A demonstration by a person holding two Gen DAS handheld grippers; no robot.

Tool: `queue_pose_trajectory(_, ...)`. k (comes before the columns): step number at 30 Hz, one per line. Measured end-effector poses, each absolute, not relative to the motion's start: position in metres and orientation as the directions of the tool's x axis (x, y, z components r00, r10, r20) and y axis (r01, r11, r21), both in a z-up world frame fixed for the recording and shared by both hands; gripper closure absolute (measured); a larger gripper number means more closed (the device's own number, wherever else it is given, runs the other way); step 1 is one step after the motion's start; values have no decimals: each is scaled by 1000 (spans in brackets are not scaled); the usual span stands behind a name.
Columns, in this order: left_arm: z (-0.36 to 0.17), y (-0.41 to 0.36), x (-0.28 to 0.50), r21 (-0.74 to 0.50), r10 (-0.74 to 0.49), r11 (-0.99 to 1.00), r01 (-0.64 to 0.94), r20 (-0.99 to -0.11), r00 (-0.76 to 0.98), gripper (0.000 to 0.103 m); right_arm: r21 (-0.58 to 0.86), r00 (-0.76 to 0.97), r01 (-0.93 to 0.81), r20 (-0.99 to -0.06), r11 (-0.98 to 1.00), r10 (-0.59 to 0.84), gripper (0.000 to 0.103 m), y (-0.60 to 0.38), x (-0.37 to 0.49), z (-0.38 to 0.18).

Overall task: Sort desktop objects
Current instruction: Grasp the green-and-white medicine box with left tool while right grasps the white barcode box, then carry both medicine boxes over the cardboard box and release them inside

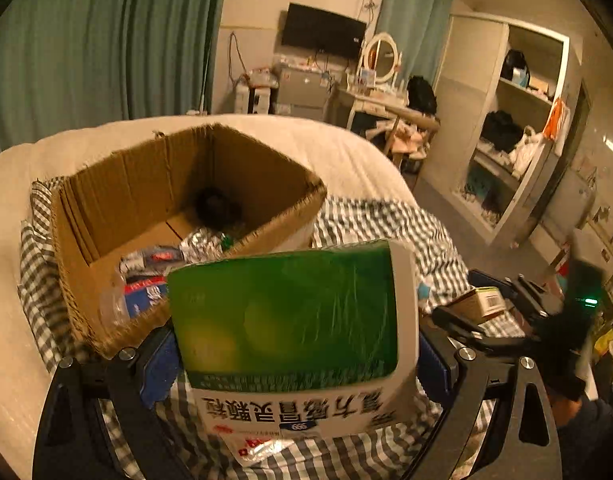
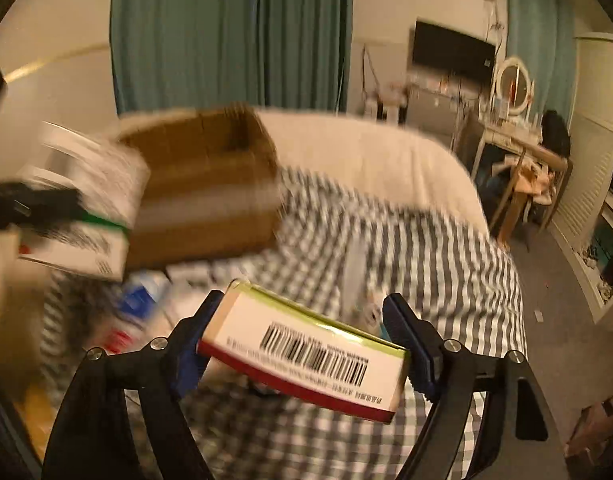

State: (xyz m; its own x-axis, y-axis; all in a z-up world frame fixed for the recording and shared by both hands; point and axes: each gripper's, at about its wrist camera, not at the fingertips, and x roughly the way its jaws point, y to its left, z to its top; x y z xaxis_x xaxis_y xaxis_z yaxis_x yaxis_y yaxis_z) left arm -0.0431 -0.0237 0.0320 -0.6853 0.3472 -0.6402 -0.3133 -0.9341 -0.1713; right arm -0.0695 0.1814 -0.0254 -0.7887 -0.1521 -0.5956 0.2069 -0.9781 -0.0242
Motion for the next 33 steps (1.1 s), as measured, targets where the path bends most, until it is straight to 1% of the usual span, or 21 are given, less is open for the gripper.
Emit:
queue_pose_trajectory(4, 42, -48, -48, -240, 365, -931, -276, -610, -703, 6, 53, -766, 175, -620, -983, -170, 24, 184, -71, -20)
queue_pose_trajectory(6, 50, -59, -52, -279, 388, -921, -273, -587, -711, 6, 126, -775, 161, -598, -979, -204, 24, 188, -73, -11)
queue_pose_trajectory(7, 54, -63, -54, -290, 397, -917, -275, -576, -714, 8, 154, -779, 164, -586, -974, -223, 24, 188, -74, -5)
queue_pose_trajectory(9, 59, -68, -62, -261, 370, -928, -265, -586, -721, 16, 178, -793, 155, -564, -972, -230, 24, 188, -75, 10)
queue_pose_trajectory(11, 55, -75, -63, -276, 389, -921, -276, -598, -700, 16, 170, -810, 150, -544, -974, -220, 24, 185, -77, 19)
queue_pose_trajectory(13, 42, -78, -58, -326, 443, -896, -300, -633, -634, 7, 165, -815, 147, -539, -975, -214, 24, 182, -78, 18)
queue_pose_trajectory(14, 38, -76, -57, -333, 446, -895, -297, -654, -611, 0, 164, -813, 140, -543, -976, -208, 24, 182, -77, 14)
queue_pose_trajectory(17, 13, -60, -52, -336, 444, -896, -291, -716, -538, 0, 152, -788, 138, -582, -979, -202, 24, 180, -76, -2)
queue_pose_trajectory(18, 7, -53, -52, -315, 426, -903, -292, -739, -522, 0, 144, -785, 132, -589, -981, -192, 24, 180, -74, -5)
queue_pose_trajectory(20, -7, -39, -47, -225, 351, -929, -294, -787, -507, 0, 151, -782, 137, -590, -979, -200, 24, 182, -73, -4)
queue_pose_trajectory(22, -23, -24, -42, -74, 236, -947, -311, -818, -524, 0, 177, -786, 146, -576, -973, -223, 24, 186, -71, -2)
queue_pose_trajectory(24, -37, -17, -44, 33, 133, -956, -291, -838, -530, 0, 206, -790, 151, -563, -967, -243, 24, 193, -69, -2)
queue_pose_trajectory(26, -52, -15, -50, 56, 99, -957, -283, -859, -502, 0, 229, -786, 158, -560, -960, -263, 24, 192, -65, -6)
queue_pose_trajectory(28, -68, -12, -58, 129, 21, -956, -264, -866, -500, 0, 247, -782, 157, -560, -956, -273, 24, 197, -65, -10)
queue_pose_trajectory(29, -75, -9, -62, 192, -36, -946, -262, -864, -503, 0, 262, -778, 158, -561, -952, -284, 24, 199, -66, -11)
queue_pose_trajectory(30, -79, -7, -63, 218, -58, -938, -269, -865, -499, 0, 272, -777, 156, -559, -950, -288, 24, 201, -66, -12)
queue_pose_trajectory(33, -85, -7, -65, 237, -70, -932, -273, -859, -506, 0, 277, -779, 154, -557, -948, -289, 24, 202, -64, -13)
